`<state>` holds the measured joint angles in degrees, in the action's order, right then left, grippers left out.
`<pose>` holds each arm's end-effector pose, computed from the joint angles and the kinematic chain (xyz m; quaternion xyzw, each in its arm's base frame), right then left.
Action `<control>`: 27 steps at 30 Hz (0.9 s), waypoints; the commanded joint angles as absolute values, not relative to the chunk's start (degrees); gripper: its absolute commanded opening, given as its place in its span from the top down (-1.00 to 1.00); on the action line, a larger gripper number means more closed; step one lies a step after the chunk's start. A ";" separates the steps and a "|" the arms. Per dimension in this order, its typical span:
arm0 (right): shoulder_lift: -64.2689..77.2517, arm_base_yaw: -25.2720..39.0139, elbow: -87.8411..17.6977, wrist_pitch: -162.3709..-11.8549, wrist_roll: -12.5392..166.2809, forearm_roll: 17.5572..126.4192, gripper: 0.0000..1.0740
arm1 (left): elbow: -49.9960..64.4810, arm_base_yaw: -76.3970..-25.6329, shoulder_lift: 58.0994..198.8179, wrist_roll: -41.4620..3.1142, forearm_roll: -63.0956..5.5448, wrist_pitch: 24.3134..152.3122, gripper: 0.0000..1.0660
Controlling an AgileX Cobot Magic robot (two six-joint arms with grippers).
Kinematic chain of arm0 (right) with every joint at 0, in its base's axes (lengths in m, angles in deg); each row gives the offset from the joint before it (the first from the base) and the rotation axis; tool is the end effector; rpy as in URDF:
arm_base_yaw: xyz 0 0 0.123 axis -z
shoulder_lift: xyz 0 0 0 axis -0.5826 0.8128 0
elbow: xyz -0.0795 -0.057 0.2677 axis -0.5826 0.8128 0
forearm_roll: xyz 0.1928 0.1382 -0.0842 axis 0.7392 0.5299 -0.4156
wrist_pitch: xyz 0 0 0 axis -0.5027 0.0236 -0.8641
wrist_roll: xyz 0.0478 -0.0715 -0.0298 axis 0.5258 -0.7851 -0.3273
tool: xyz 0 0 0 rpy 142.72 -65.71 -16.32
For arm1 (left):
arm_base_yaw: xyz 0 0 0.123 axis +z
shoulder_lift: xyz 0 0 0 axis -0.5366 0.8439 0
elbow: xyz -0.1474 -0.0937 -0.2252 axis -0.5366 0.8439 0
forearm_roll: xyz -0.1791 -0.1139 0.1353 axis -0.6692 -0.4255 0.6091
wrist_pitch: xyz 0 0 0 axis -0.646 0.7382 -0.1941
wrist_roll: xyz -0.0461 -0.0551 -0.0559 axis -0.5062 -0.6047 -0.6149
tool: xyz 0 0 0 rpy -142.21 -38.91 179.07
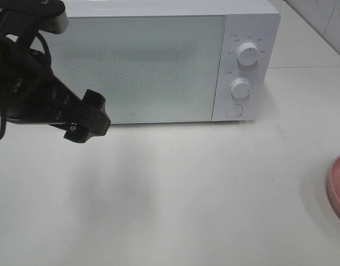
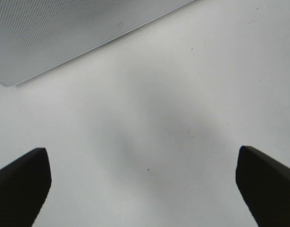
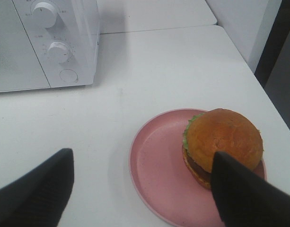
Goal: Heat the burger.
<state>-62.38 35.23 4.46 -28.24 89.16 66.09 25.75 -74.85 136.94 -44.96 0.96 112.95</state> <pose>-0.0011 -0.0075 0.2826 0.0525 0.8271 -0.0103 0.5595 0.2074 -0.1707 0.2670 0.2462 0.9188 -0.0659 0.3013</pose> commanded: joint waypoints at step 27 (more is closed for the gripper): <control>-63.87 35.46 4.52 -28.64 88.70 66.26 -0.42 | 40.24 -27.58 111.79 -16.88 -27.40 131.91 -0.92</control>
<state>-62.38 35.23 4.46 -28.24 89.16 66.09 38.87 -27.70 113.96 -17.00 -28.03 130.94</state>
